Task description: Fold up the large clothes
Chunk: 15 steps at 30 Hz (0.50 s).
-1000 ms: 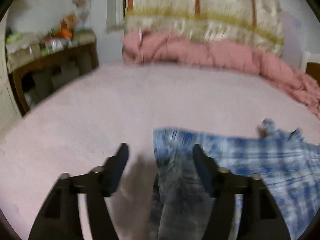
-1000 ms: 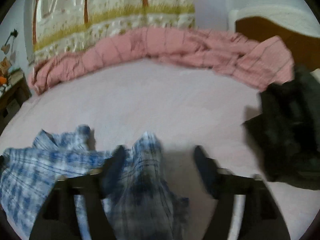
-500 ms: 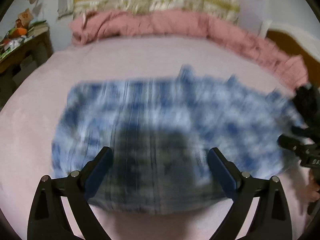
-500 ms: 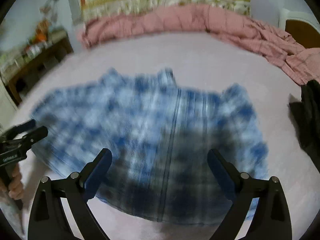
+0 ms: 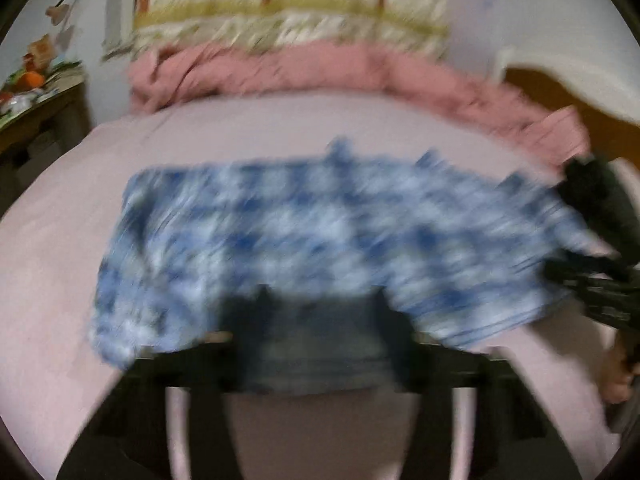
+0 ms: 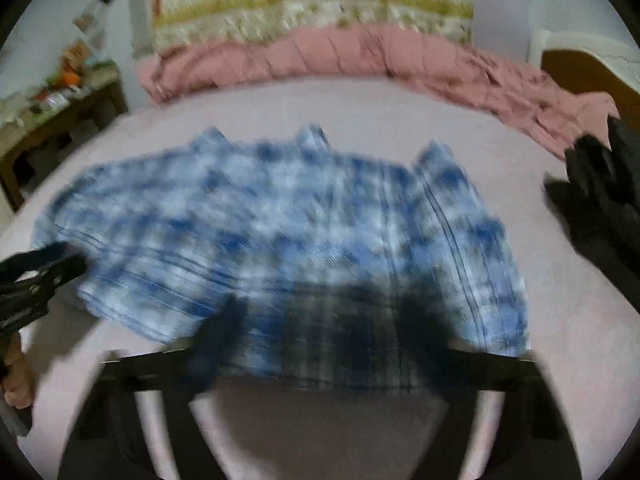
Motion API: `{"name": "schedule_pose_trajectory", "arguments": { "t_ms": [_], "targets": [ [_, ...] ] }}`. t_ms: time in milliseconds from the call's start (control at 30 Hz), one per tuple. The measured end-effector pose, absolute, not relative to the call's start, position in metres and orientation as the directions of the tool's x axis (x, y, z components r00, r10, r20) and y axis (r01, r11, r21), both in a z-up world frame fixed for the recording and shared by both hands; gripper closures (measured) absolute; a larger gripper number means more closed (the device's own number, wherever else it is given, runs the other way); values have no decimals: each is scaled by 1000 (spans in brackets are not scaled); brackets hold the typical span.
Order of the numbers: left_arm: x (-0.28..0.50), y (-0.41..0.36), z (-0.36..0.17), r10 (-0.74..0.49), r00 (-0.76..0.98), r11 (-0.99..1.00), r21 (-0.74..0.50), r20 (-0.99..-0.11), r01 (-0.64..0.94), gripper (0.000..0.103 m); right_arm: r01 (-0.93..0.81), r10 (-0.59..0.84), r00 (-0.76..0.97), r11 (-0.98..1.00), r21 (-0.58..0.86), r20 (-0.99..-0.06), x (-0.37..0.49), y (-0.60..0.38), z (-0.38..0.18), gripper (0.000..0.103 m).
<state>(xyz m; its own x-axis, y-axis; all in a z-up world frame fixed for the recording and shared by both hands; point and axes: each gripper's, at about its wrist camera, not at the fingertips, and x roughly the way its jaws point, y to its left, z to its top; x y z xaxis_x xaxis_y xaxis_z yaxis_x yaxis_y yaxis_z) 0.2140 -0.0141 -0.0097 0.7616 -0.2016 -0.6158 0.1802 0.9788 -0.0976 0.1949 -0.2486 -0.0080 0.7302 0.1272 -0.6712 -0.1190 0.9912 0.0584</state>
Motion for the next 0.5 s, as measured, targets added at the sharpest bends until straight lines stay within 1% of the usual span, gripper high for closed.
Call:
{"name": "schedule_pose_trajectory", "arguments": {
  "t_ms": [33, 67, 100, 167, 200, 267, 300, 367, 400, 500],
  "targets": [
    [208, -15, -5, -242, 770, 970, -128, -590, 207, 82, -146, 183, 741, 983, 111, -646, 193, -250, -3, 63],
    [205, -17, -2, -292, 768, 956, -166, -571, 241, 84, -168, 233, 742, 972, 161, -629, 191, -251, -1, 80],
    [206, -21, -1, -341, 749, 940, -204, -567, 273, 85, -196, 291, 731, 956, 220, -616, 190, -252, 0, 90],
    [213, -29, -9, -387, 696, 922, -247, -605, 298, 89, -255, 394, 671, 918, 303, -628, 192, -246, -4, 93],
    [218, -33, -16, -376, 671, 927, -243, -639, 287, 89, -250, 385, 659, 922, 294, -646, 194, -242, -7, 93],
    [230, -40, -35, -327, 613, 944, -222, -719, 243, 91, -204, 306, 625, 952, 229, -718, 199, -231, -20, 93],
    [234, -39, -39, -333, 602, 943, -241, -726, 231, 92, -182, 289, 602, 957, 224, -745, 201, -230, -26, 93],
    [237, -32, -40, -360, 591, 933, -290, -722, 214, 94, -157, 291, 592, 956, 247, -751, 201, -231, -27, 93],
    [238, -31, -42, -362, 588, 932, -298, -724, 207, 95, -148, 293, 587, 955, 256, -755, 201, -231, -27, 93],
    [239, -31, -42, -364, 582, 931, -302, -727, 204, 95, -129, 284, 554, 958, 256, -782, 218, -231, -25, 93]
  ]
}}
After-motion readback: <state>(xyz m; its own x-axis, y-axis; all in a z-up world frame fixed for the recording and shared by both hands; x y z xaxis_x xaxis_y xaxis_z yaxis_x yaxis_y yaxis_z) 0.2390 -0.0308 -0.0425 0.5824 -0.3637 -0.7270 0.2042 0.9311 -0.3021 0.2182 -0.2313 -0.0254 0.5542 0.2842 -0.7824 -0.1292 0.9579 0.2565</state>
